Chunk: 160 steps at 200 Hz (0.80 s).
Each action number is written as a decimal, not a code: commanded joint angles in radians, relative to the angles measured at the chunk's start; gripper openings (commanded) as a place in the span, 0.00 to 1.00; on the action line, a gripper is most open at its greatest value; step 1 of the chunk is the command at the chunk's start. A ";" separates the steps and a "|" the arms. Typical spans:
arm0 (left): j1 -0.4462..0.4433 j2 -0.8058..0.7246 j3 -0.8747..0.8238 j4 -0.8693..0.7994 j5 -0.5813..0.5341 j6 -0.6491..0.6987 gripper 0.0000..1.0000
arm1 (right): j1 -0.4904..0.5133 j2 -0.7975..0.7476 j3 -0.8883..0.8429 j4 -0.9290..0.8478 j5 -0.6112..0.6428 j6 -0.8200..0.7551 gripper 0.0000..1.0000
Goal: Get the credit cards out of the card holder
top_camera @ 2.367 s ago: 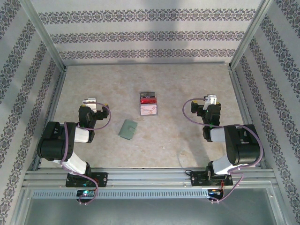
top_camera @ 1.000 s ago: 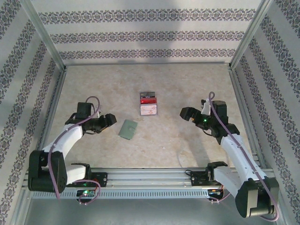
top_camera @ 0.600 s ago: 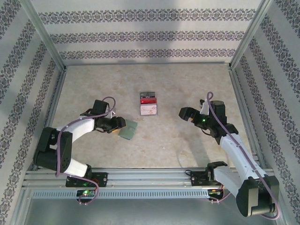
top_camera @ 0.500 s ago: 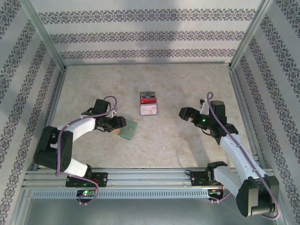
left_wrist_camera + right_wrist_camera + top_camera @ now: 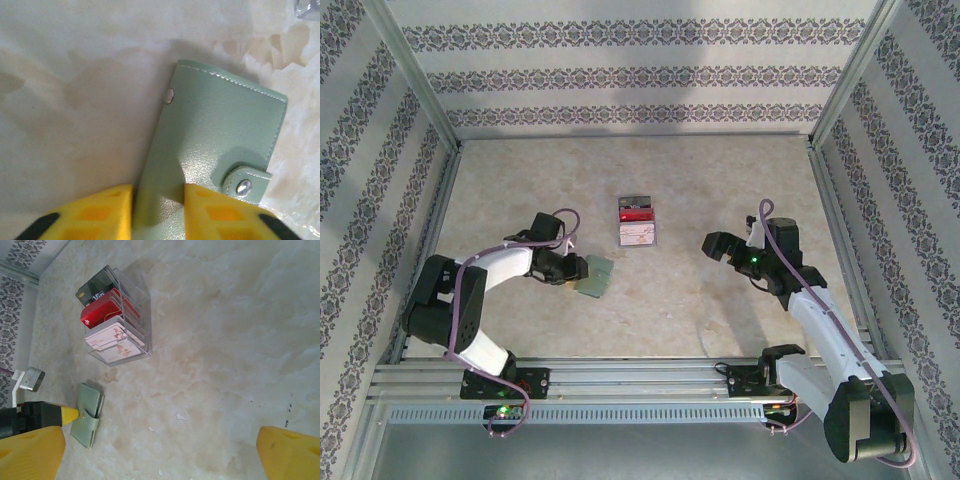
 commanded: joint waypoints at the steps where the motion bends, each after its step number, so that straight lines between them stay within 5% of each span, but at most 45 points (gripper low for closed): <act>1: -0.042 0.043 0.011 -0.031 -0.005 0.032 0.23 | 0.015 -0.010 -0.007 0.008 0.016 -0.022 0.98; 89: -0.056 -0.074 -0.013 0.011 0.031 -0.038 0.00 | 0.014 -0.009 -0.013 0.021 0.007 -0.009 0.98; 160: -0.062 -0.402 -0.012 0.133 0.055 -0.178 0.00 | 0.022 -0.006 -0.052 0.324 -0.161 0.190 0.98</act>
